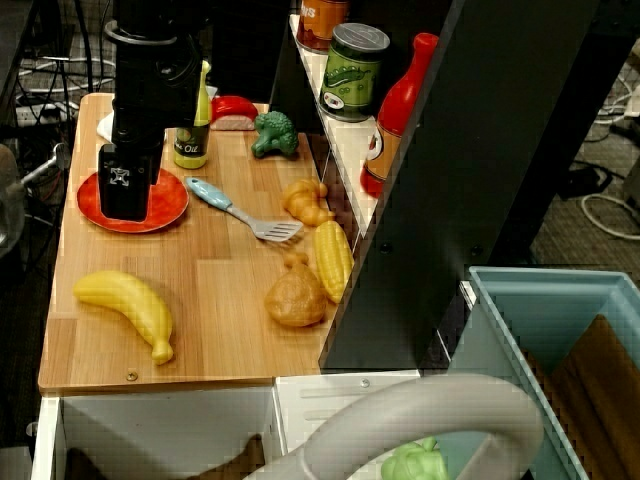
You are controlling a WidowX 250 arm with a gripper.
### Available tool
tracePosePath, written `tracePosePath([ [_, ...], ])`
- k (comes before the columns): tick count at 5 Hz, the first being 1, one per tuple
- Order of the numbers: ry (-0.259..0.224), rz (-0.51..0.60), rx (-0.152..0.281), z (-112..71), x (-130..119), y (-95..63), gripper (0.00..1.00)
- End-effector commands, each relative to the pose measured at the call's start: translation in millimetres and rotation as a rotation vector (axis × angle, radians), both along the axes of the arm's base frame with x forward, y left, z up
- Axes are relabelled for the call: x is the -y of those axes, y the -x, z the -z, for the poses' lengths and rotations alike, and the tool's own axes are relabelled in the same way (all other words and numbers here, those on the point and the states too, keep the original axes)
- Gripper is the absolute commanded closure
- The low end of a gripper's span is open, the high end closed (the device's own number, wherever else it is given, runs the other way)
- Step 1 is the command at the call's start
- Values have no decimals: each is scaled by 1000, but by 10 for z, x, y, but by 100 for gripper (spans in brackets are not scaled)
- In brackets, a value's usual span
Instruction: Put banana on plate
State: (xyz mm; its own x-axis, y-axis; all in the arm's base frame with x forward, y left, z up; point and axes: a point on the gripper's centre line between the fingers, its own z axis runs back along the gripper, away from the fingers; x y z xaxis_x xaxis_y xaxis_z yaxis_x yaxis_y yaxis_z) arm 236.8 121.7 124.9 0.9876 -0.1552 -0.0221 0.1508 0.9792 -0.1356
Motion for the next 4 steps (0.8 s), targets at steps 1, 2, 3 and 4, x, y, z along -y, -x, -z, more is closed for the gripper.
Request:
tracePosePath([
  [1, 0, 0, 0, 0, 0, 0, 0],
  [2, 23, 46, 3, 4, 25, -53, 0],
  [3, 36, 129, 13, 40, 32, -60, 0],
  [4, 19, 261, 31, 119, 47, -77, 0],
])
